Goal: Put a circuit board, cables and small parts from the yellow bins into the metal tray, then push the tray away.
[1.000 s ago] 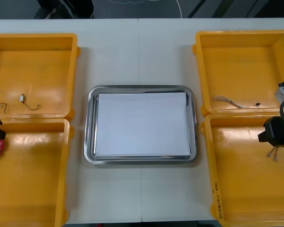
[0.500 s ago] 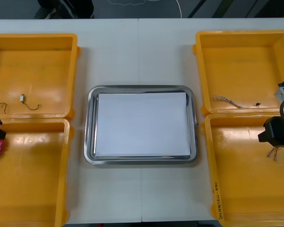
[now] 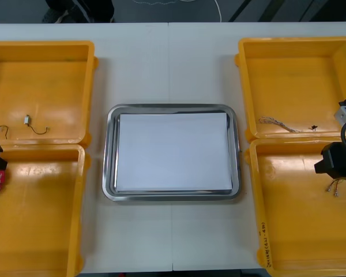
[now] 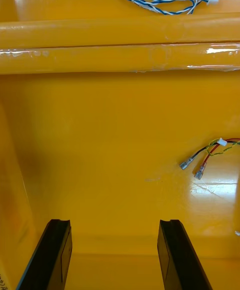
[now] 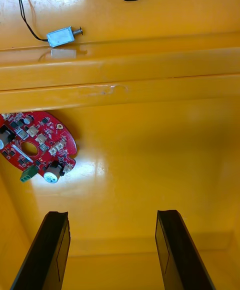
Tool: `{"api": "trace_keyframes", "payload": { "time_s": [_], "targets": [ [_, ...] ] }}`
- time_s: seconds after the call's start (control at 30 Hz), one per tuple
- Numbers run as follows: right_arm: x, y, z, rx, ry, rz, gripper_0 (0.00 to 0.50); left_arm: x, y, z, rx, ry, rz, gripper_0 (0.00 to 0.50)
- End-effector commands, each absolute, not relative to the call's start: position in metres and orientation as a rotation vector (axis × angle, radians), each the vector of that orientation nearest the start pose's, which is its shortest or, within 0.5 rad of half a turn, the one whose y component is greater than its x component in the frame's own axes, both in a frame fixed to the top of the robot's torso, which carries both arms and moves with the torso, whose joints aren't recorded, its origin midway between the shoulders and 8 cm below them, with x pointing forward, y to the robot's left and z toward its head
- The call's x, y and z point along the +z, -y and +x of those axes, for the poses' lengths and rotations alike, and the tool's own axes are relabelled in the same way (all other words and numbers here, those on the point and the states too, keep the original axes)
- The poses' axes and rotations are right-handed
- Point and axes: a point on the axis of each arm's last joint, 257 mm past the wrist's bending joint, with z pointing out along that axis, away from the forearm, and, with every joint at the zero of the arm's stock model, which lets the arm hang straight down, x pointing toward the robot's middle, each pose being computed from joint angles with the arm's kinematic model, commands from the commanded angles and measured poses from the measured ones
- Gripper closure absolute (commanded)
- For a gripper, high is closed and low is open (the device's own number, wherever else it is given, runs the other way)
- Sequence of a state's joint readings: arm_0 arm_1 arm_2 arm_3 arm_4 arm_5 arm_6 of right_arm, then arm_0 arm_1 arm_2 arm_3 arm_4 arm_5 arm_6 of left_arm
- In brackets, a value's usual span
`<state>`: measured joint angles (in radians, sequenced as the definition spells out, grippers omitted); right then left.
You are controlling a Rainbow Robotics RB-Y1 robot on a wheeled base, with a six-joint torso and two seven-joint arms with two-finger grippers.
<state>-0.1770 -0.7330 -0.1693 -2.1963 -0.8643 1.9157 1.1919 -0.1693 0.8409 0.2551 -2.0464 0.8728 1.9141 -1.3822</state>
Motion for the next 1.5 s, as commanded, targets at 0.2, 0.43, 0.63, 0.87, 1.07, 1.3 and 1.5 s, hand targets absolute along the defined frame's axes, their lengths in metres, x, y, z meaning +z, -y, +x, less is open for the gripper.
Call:
{"api": "trace_keyframes", "payload": {
  "time_s": [0.2, 0.43, 0.63, 0.87, 1.07, 1.3, 1.5],
  "targets": [
    [-0.205, 0.342, 0.35, 0.022, -2.807, -0.02, 0.0, -0.197, -0.395, 0.358, 0.031, -2.834, 0.165, 0.0],
    [-0.205, 0.349, 0.347, -0.002, -2.827, -0.01, 0.0, -0.196, -0.391, 0.357, 0.032, -2.826, 0.31, 0.0],
    [-0.204, 0.347, 0.347, 0.04, -2.823, 0.182, 0.0, -0.198, -0.397, 0.35, 0.081, -2.807, 0.58, 0.0],
    [-0.215, 0.357, 0.341, 0.063, -2.832, 0.424, 0.0, -0.196, -0.402, 0.346, 0.114, -2.743, 0.87, 0.0],
    [-0.227, 0.381, 0.336, 0.022, -2.847, 0.536, 0.0, -0.196, -0.408, 0.346, 0.108, -2.672, 1.078, 0.0],
    [-0.231, 0.404, 0.334, 0.01, -2.838, 0.646, 0.0, -0.204, -0.42, 0.351, 0.088, -2.581, 1.275, 0.0],
    [-0.238, 0.419, 0.34, 0.026, -2.808, 0.72, 0.0, -0.203, -0.431, 0.356, 0.136, -2.483, 1.445, 0.0]
  ]
}}
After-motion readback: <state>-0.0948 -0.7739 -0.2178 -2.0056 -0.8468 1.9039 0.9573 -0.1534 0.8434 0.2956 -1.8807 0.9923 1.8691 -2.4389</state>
